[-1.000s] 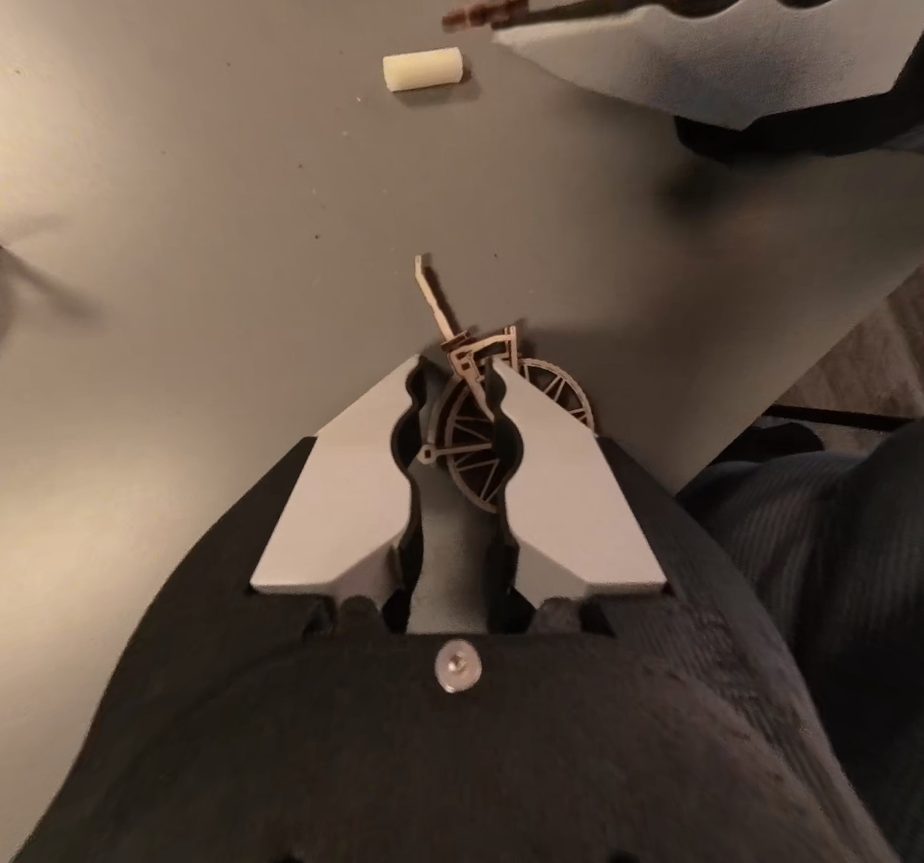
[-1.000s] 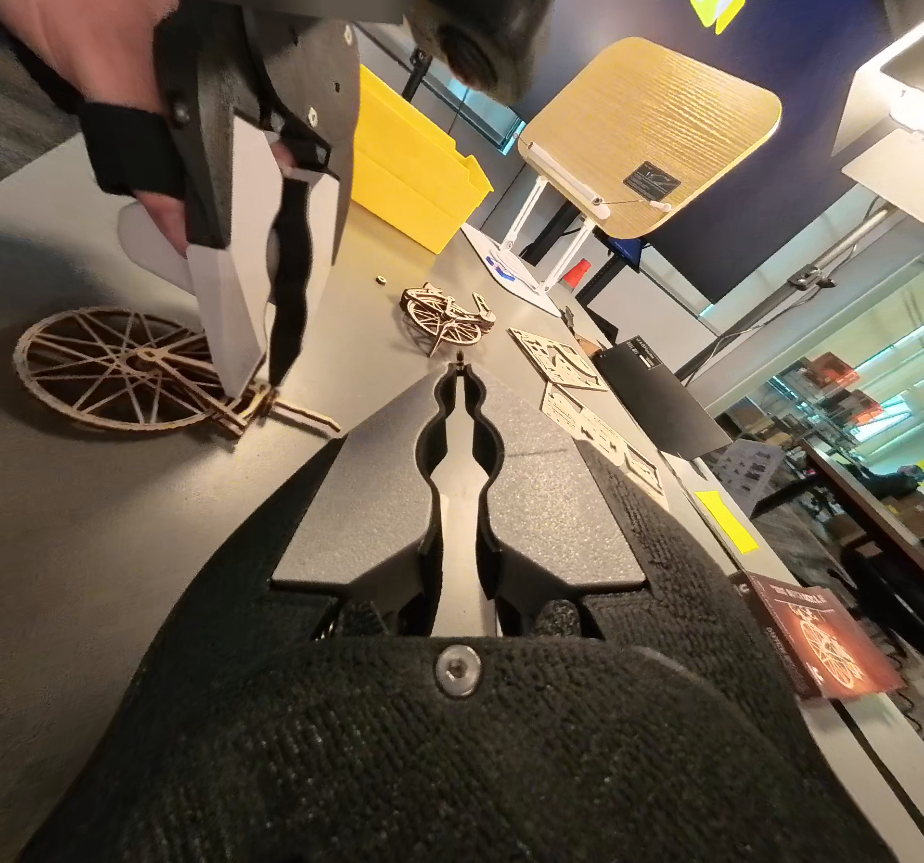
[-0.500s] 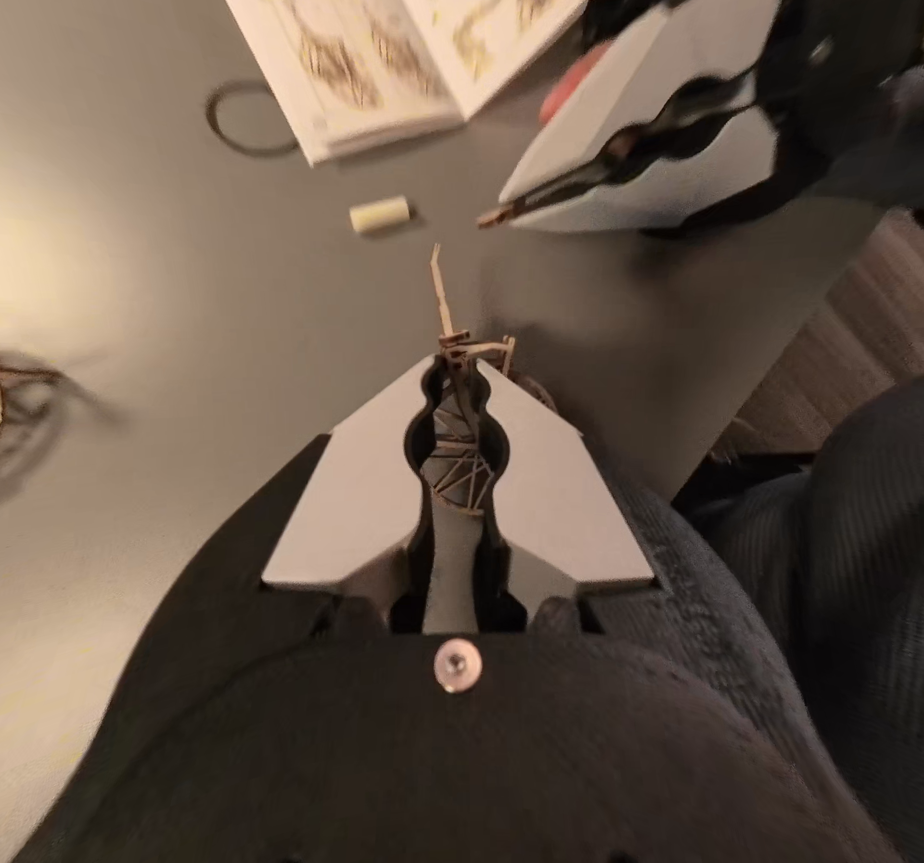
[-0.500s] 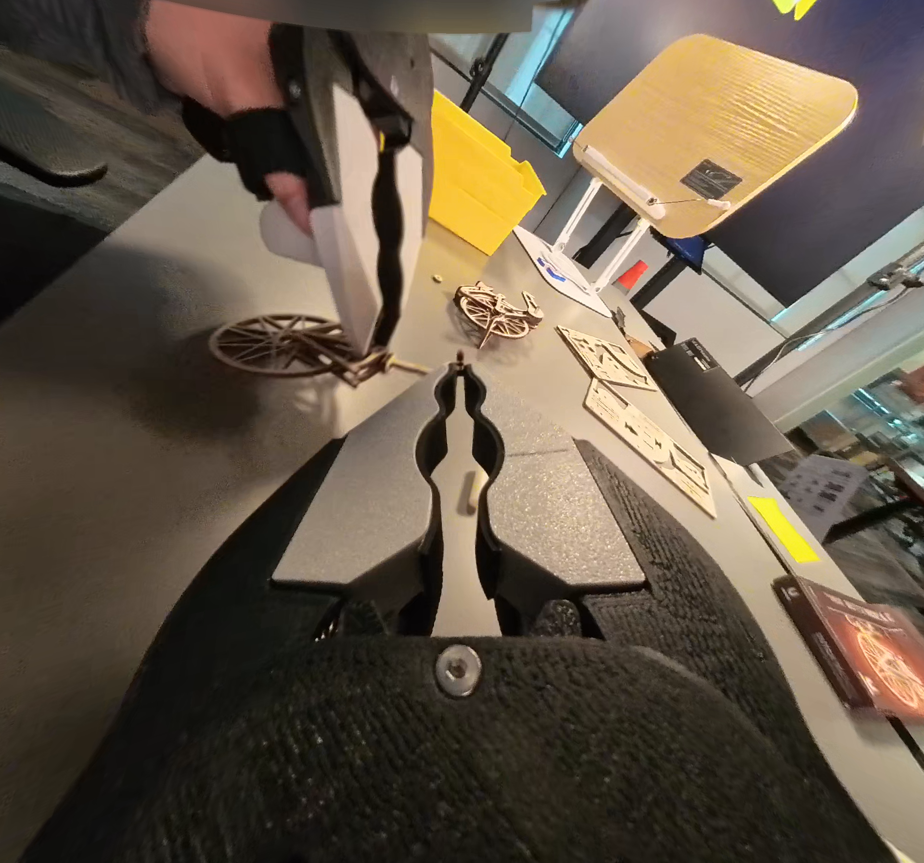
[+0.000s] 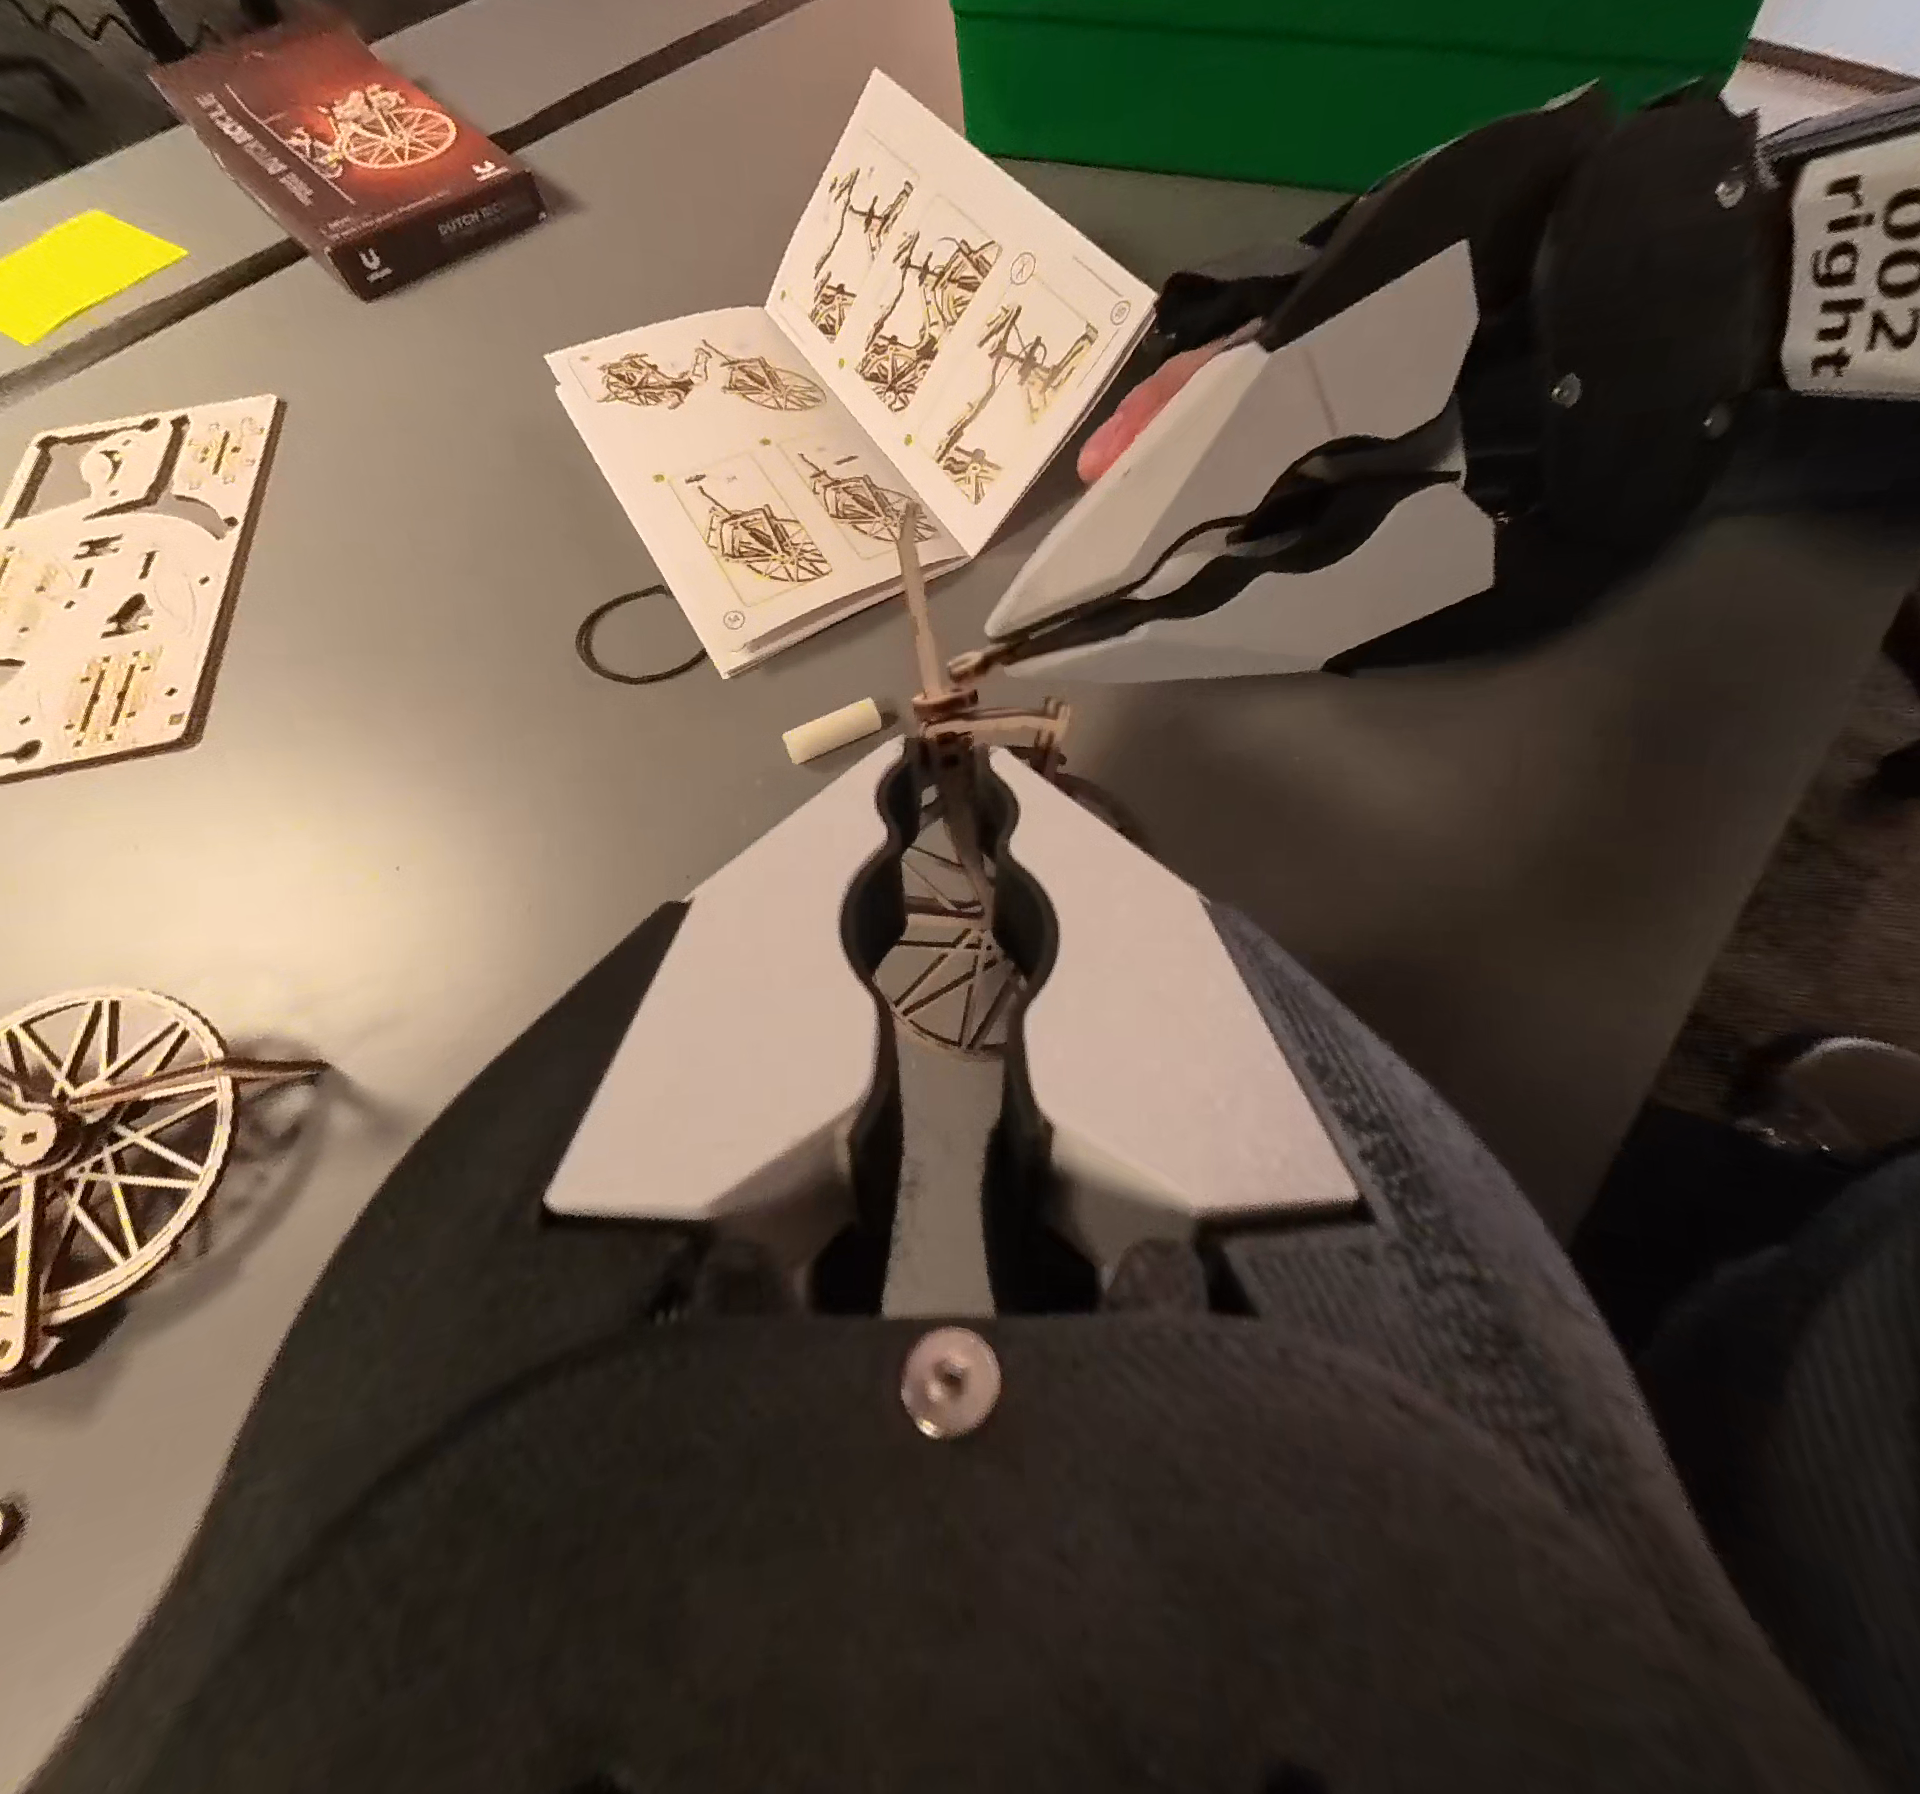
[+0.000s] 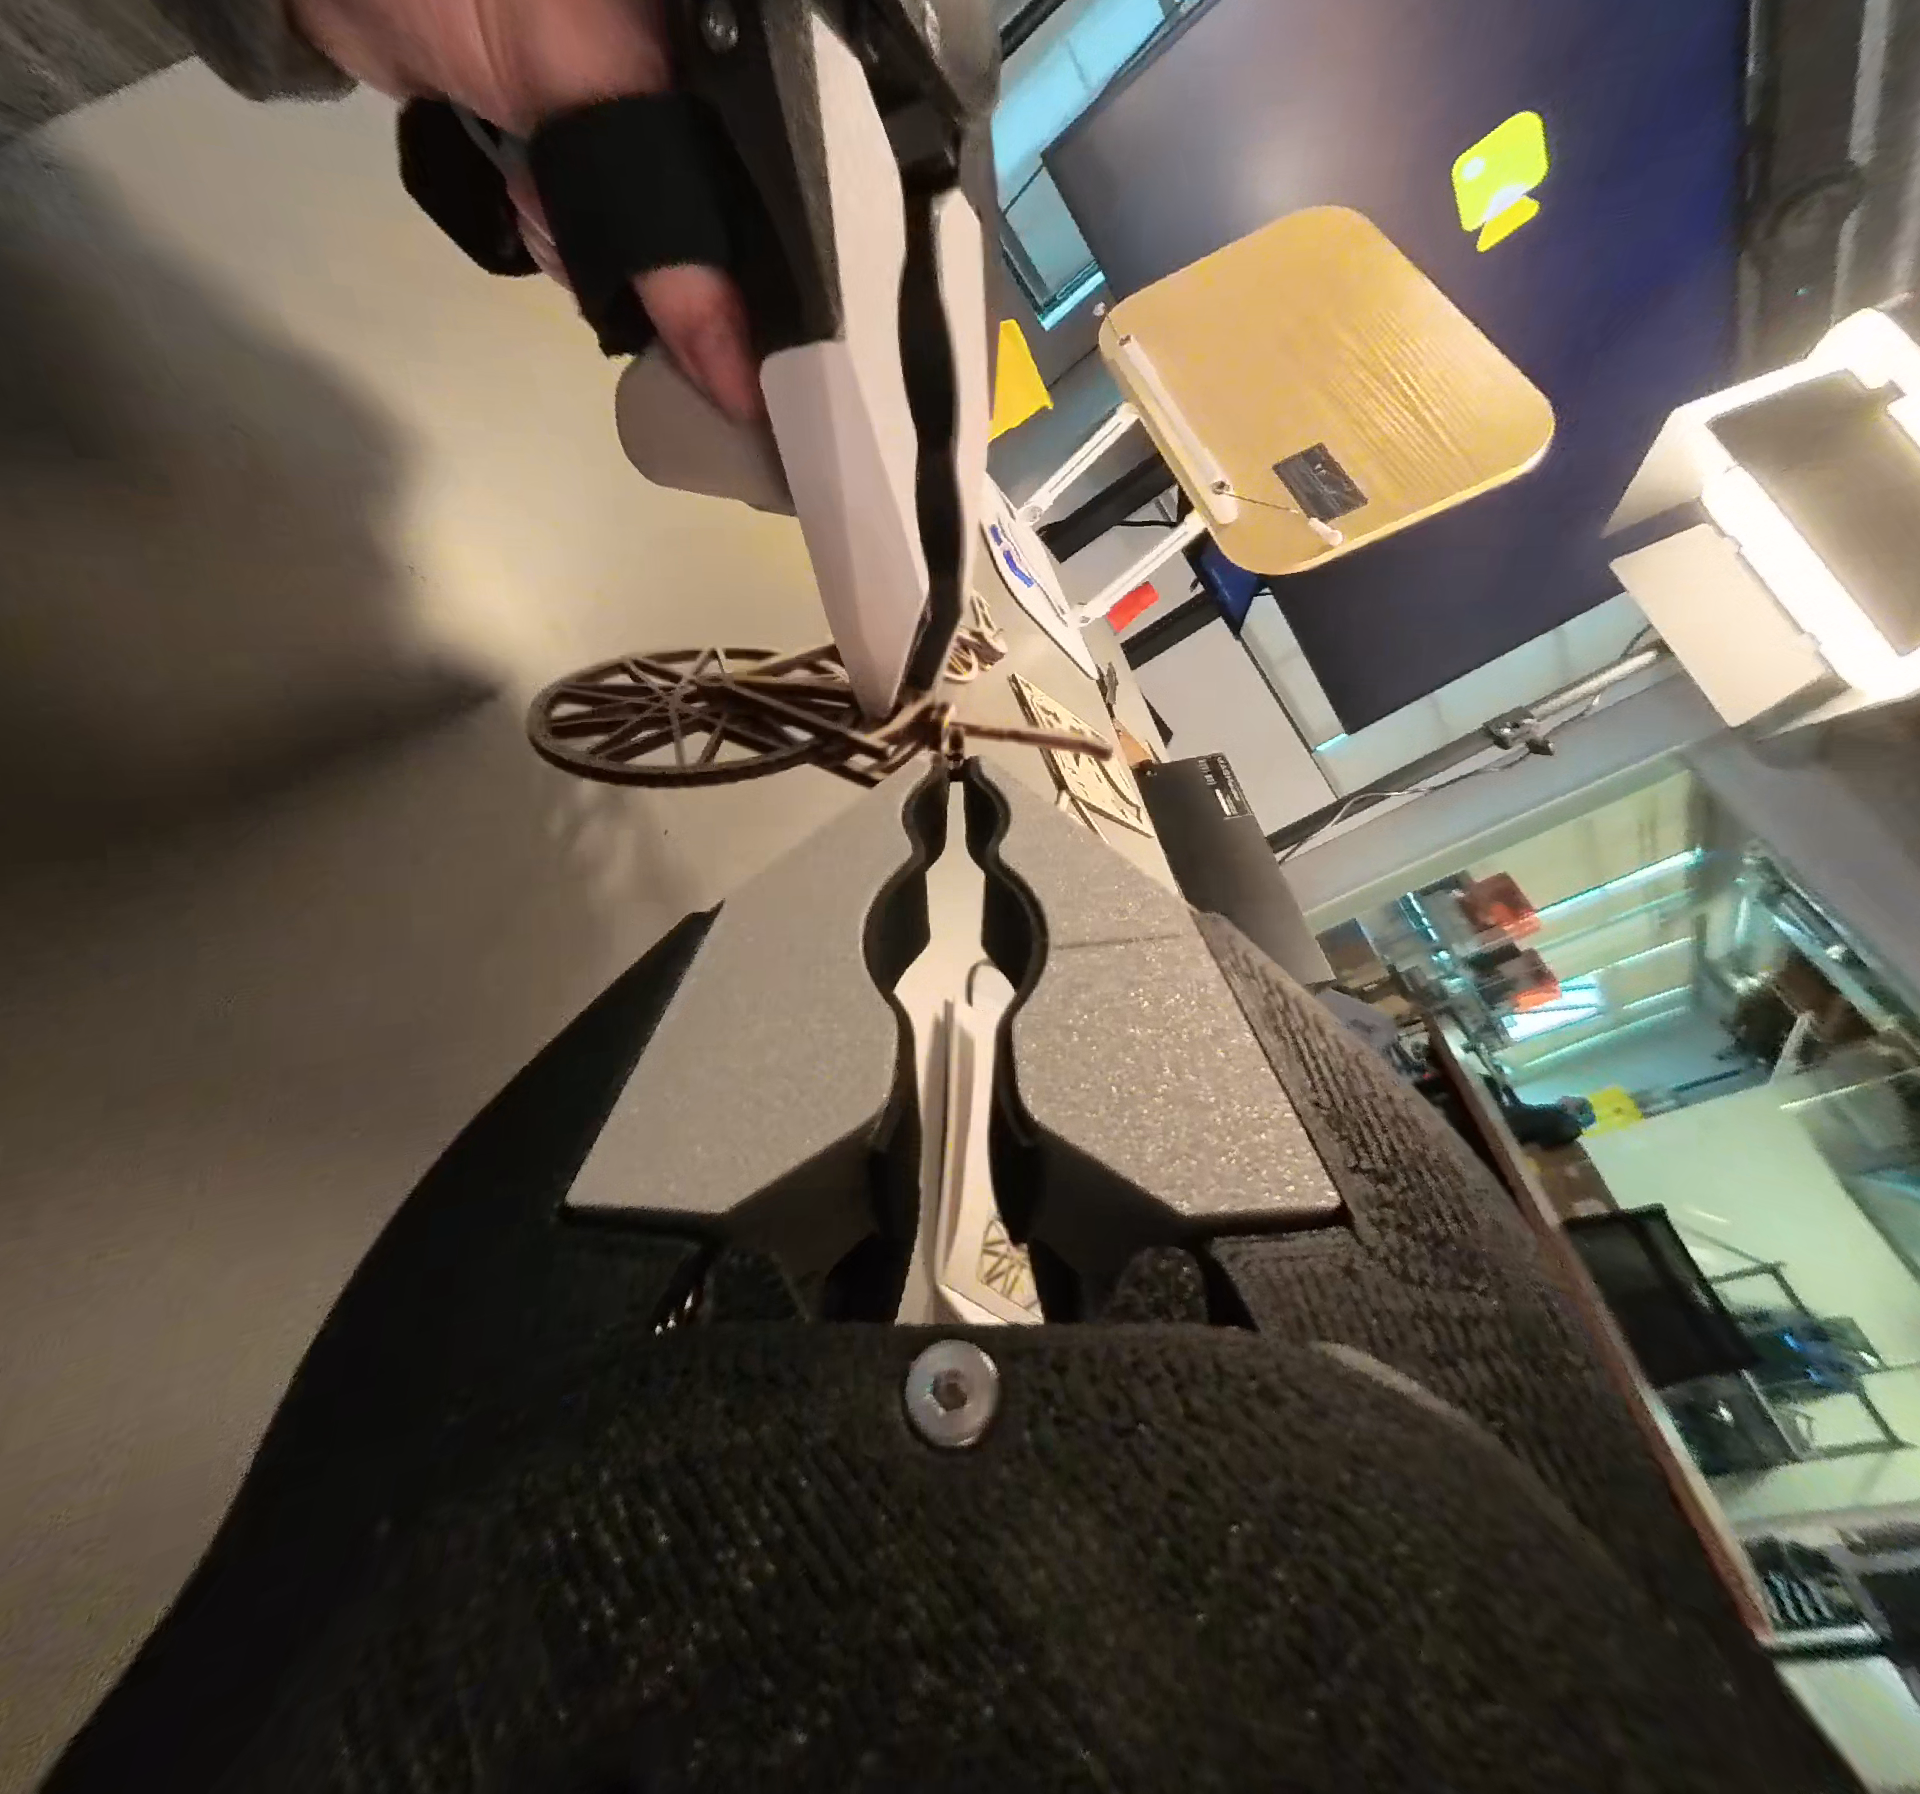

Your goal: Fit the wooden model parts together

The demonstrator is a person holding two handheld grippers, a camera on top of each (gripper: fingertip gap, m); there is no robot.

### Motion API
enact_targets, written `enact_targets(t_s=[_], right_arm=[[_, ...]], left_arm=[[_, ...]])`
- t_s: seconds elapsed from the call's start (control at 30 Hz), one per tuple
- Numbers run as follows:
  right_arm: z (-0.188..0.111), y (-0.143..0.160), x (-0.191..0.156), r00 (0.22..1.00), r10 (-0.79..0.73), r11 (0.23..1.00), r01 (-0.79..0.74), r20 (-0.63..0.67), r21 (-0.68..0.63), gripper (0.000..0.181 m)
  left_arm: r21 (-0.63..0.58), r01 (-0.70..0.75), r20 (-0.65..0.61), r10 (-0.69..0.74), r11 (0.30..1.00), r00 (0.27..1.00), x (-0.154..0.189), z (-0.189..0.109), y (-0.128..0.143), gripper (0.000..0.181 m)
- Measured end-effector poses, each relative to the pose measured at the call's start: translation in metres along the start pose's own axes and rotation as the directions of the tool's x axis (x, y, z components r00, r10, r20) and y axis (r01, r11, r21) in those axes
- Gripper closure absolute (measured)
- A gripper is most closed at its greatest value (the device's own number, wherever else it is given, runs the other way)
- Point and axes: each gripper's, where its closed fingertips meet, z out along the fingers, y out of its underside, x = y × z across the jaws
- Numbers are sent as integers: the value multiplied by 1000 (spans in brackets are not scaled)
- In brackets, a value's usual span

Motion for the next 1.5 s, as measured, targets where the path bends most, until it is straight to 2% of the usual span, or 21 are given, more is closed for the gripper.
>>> enact_targets(t_s=[0.37,0.53,0.8,1.03,1.2,1.33,1.4,1.5], right_arm=[[0,-1,1,1000,-15,1000,15,-7,5,181],[0,-2,1,997,-73,997,74,-25,4,181],[-1,-4,2,989,-139,990,139,-59,0,181],[-1,-8,-5,955,-287,958,288,-74,-1,181],[-3,-17,-12,944,-323,944,326,-64,54,181],[-3,-17,-15,944,-326,943,329,-52,58,181],[-3,-16,-14,948,-314,947,316,-50,55,181],[-2,-12,-13,957,-289,956,290,-35,50,181]], left_arm=[[-11,-115,54,116,993,992,0,3,0,173],[1,-149,66,148,989,987,1,3,-1,173],[-2,-333,169,329,943,929,-1,1,-3,173],[13,-351,103,348,936,932,5,-4,3,172],[20,-400,29,399,916,916,14,-11,7,171],[7,-382,9,382,924,924,11,-13,10,172],[-17,-361,15,361,932,932,7,-12,11,173],[-106,-316,-53,312,943,949,2,-10,18,173]])
